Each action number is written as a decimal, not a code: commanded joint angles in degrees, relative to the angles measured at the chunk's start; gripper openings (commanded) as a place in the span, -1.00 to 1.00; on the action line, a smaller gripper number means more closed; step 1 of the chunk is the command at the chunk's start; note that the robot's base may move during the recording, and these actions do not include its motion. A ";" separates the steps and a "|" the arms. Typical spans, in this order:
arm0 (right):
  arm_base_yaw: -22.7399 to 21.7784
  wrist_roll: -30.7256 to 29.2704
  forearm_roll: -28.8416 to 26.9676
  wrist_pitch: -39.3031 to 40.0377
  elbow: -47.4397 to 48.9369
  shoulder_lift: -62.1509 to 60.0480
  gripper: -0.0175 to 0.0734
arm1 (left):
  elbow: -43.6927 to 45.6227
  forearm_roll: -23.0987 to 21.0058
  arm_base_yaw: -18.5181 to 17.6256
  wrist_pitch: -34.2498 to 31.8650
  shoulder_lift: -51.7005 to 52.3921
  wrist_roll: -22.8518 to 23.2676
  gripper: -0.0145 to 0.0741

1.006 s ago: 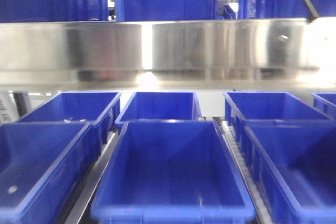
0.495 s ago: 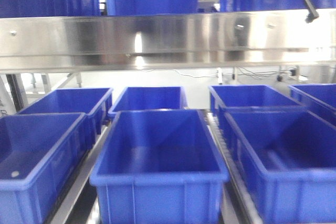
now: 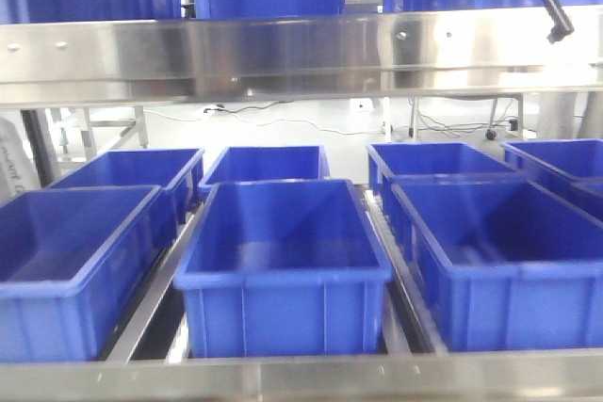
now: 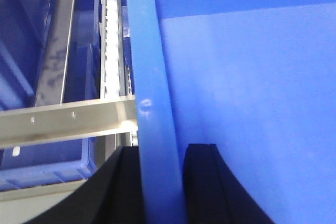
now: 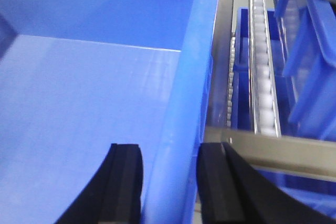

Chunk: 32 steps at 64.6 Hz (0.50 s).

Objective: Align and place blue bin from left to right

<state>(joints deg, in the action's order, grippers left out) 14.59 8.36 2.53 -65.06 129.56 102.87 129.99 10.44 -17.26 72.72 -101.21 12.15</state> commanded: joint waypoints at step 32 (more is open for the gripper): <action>-0.15 1.26 1.86 6.78 1.08 -1.11 -0.79 | 1.11 -2.16 -0.75 -4.02 1.88 -0.97 -0.70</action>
<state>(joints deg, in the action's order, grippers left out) 14.59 8.36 2.53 -65.06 129.56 102.87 129.99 10.55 -17.26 72.95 -101.08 12.15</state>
